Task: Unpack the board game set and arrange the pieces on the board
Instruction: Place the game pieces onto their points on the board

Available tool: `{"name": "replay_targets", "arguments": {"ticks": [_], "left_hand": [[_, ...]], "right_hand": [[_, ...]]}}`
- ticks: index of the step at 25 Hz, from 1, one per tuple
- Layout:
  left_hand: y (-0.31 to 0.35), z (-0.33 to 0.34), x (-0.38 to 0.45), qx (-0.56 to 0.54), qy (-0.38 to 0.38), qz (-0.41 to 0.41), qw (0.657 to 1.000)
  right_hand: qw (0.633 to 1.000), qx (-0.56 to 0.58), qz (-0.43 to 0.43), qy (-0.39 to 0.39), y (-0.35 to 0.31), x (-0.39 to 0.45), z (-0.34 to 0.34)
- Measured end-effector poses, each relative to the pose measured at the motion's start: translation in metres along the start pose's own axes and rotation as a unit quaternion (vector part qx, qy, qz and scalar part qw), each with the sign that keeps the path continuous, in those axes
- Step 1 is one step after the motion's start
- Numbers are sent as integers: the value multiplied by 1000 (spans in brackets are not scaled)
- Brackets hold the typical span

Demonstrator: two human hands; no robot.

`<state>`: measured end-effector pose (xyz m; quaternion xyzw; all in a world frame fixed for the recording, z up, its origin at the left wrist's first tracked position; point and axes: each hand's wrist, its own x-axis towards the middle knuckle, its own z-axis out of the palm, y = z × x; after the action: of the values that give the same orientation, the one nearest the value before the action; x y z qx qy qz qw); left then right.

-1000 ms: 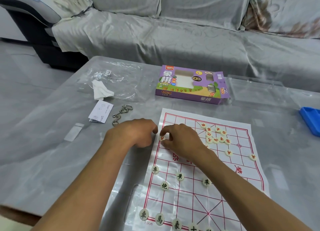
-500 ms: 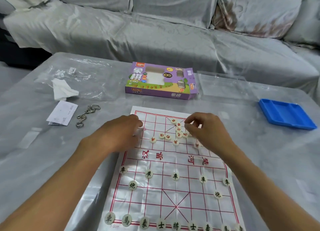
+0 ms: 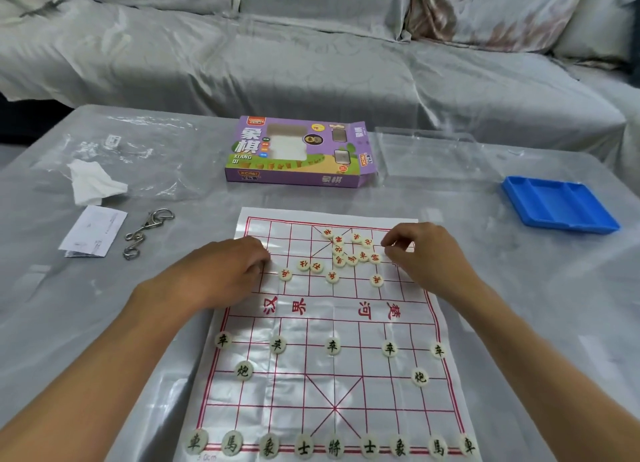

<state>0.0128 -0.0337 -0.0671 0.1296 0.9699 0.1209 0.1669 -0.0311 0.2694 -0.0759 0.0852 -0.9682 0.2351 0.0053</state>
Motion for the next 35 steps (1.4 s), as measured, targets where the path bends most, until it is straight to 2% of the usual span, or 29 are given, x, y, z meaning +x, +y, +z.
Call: {"name": "replay_targets", "arguments": {"ticks": [6, 15, 17, 24, 35], "left_hand": [[-2, 1, 2, -4, -13, -8, 1000], [-2, 3, 3, -4, -9, -13, 1000], [-1, 3, 3, -5, -1, -13, 1000], [-1, 2, 2, -9, 0, -13, 1000], [-6, 5, 4, -11, 0, -8, 1000]], "right_hand": [[1000, -11, 8, -7, -1, -1, 2], [998, 49, 35, 30, 0, 3, 1], [998, 32, 36, 34, -4, 11, 6], [993, -63, -15, -99, -16, 36, 10], [997, -50, -5, -63, -9, 45, 13]]}}
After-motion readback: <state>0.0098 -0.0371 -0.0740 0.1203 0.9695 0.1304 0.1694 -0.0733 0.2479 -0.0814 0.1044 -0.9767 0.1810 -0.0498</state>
